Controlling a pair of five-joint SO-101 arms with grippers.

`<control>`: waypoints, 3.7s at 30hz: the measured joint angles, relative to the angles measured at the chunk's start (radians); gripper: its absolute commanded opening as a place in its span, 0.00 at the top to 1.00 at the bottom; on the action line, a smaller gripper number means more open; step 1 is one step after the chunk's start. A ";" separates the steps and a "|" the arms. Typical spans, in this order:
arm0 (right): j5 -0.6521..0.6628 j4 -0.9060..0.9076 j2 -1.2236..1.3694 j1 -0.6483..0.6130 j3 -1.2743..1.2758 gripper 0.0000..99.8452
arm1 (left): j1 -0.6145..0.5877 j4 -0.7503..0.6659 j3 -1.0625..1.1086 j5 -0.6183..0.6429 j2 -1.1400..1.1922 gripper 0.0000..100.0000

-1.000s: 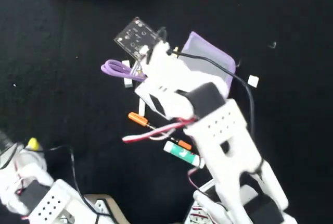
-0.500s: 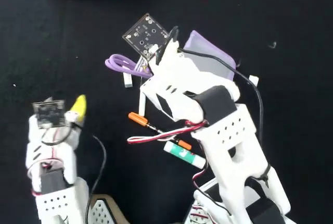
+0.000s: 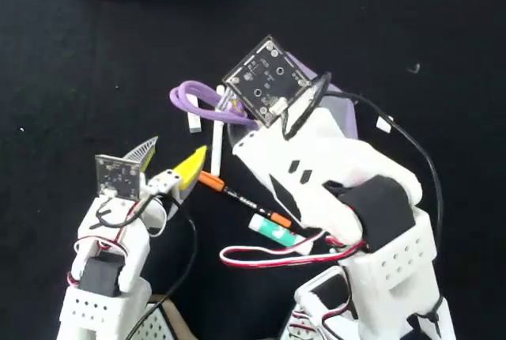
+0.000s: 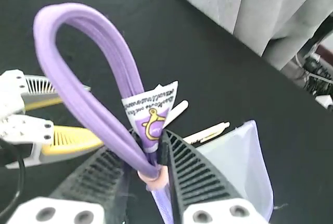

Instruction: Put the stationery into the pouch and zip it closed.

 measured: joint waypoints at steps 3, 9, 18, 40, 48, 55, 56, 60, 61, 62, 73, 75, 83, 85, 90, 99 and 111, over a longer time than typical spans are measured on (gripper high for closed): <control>0.000 0.017 0.000 0.000 0.000 0.99 | 0.058 0.000 -0.018 0.020 0.000 0.70; 0.000 0.017 -0.002 0.000 0.020 0.99 | 0.149 0.000 -0.028 0.026 0.002 0.70; 0.000 0.002 0.000 0.000 0.055 0.99 | 0.199 0.072 -0.160 0.026 -0.005 0.70; 0.000 0.002 0.000 0.000 0.055 0.99 | 0.282 -0.101 0.068 -0.117 0.000 0.70; 0.000 0.002 0.000 0.000 0.055 0.99 | 0.258 -0.242 0.078 -0.117 0.002 0.70; 0.000 0.002 0.000 0.000 0.055 0.99 | 0.256 -0.244 0.078 -0.117 0.002 0.70; 0.000 0.002 0.000 0.000 0.055 0.99 | 0.256 -0.244 0.078 -0.117 0.002 0.70; 0.000 0.017 0.000 0.000 0.051 0.99 | 0.256 -0.216 0.078 -0.117 0.002 0.70; 0.000 0.026 0.000 0.000 0.046 0.99 | 0.262 -0.201 0.078 -0.117 0.002 0.70; 0.000 0.032 0.000 0.000 0.044 0.99 | 0.270 -0.181 0.078 -0.117 0.002 0.70; 0.000 0.038 0.000 0.000 0.040 0.99 | 0.298 -0.075 0.034 -0.046 0.000 0.70; 0.000 0.038 0.000 0.000 0.040 0.99 | 0.298 -0.069 0.028 -0.046 0.002 0.70; 0.000 0.038 0.000 0.000 0.040 0.99 | 0.298 -0.032 -0.166 0.026 0.261 0.70; 0.000 0.038 0.000 0.000 0.040 0.99 | 0.298 -0.032 -0.216 0.026 0.377 0.70; 0.000 0.038 0.000 0.000 0.040 0.99 | 0.298 -0.032 -0.293 0.026 0.555 0.70; 0.000 0.038 0.000 0.000 0.040 0.99 | 0.261 -0.218 -0.282 0.014 0.651 0.70; 0.000 0.038 0.000 0.000 0.040 0.99 | 0.265 -0.313 -0.282 -0.014 0.763 0.79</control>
